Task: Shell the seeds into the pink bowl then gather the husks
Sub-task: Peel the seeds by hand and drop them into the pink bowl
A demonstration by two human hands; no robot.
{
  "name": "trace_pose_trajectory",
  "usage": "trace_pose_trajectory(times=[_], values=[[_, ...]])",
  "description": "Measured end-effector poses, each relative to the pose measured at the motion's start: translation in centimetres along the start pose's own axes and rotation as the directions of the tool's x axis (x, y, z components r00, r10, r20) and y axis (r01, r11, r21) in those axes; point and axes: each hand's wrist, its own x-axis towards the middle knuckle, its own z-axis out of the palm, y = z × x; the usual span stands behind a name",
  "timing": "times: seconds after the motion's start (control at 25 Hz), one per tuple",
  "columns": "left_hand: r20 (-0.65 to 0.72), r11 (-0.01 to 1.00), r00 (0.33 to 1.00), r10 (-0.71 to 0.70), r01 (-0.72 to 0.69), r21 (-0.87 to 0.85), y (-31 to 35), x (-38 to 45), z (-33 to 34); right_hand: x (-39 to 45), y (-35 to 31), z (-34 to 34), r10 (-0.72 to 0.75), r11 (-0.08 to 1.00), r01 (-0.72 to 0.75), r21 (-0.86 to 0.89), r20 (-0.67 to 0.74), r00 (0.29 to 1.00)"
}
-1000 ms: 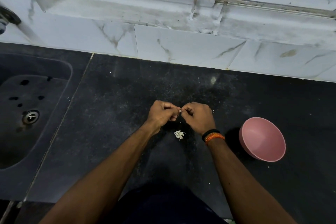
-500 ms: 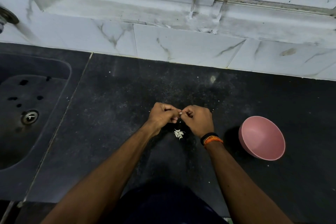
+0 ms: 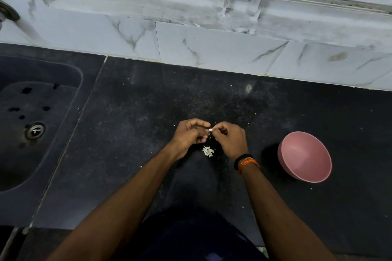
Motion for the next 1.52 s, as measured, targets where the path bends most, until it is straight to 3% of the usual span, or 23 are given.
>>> trace_pose_trajectory(times=[0.48, 0.72, 1.08, 1.24, 1.52], values=[[0.044, 0.993, 0.993, 0.113, -0.114, 0.026, -0.64, -0.01, -0.24, 0.39, 0.14, -0.12, 0.098, 0.983, -0.104, 0.152, 0.045, 0.994], [0.038, 0.979, 0.986, 0.163, -0.166, 0.119, -0.93, 0.16, -0.50, 0.16, -0.33, -0.16, 0.124, 0.968, -0.142, 0.208, 0.096, 0.988], [0.045, 0.978, 0.998, 0.033, -0.022, -0.208, -1.05, -0.02, 0.37, 0.37, -0.57, -0.16, 0.193, 0.911, -0.222, 0.347, 0.115, 0.974], [0.066, 0.920, 0.997, -0.035, 0.058, -0.388, -0.97, 0.21, 0.20, 0.17, -0.13, -0.18, 0.222, 0.927, -0.238, 0.291, 0.089, 0.971], [0.032, 0.976, 1.000, -0.001, 0.008, -0.216, -1.08, 0.03, 0.41, 0.27, -0.15, -0.60, 0.196, 0.978, -0.197, 0.073, 0.027, 0.980]])
